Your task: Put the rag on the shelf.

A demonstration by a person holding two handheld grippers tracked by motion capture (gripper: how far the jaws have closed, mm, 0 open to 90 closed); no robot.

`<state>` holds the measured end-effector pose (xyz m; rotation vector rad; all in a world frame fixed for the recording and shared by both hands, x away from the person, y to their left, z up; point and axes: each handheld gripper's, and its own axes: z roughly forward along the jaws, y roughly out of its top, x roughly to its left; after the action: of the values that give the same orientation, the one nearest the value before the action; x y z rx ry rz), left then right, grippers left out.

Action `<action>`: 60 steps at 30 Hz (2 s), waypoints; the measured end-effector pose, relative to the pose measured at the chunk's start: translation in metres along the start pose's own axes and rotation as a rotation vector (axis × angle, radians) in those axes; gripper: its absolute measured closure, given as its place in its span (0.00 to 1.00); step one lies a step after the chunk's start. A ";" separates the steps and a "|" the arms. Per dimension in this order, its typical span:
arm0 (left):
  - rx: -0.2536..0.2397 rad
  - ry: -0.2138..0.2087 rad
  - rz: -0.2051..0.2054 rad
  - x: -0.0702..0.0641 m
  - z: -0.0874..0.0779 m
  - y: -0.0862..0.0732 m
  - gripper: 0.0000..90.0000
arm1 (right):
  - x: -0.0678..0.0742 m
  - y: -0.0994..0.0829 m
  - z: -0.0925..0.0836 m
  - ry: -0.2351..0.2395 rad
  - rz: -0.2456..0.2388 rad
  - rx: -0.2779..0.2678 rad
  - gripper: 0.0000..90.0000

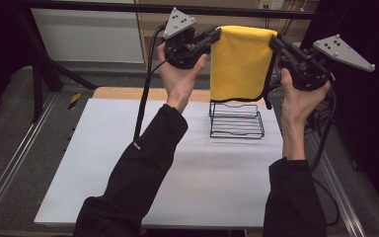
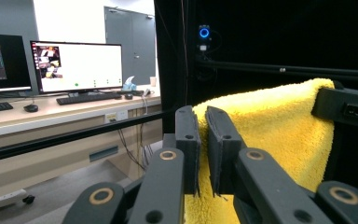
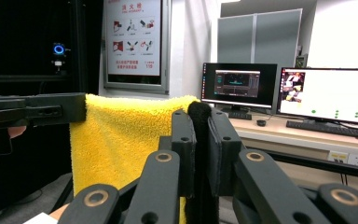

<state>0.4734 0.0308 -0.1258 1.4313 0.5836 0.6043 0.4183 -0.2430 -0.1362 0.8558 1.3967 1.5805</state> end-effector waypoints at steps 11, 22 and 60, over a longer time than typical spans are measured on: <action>-0.011 0.012 0.036 0.003 0.015 0.020 0.93 | -0.011 0.018 0.014 -0.012 -0.004 -0.024 0.92; -0.012 0.027 0.059 0.013 0.030 0.029 0.93 | -0.023 0.025 0.033 -0.022 -0.009 -0.032 0.92; 0.022 0.064 0.134 0.036 0.064 -0.011 0.93 | -0.060 -0.011 0.082 0.012 -0.023 0.031 0.92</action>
<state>0.5439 0.0095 -0.1336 1.4840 0.5488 0.7547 0.5183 -0.2630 -0.1329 0.8469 1.4381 1.5524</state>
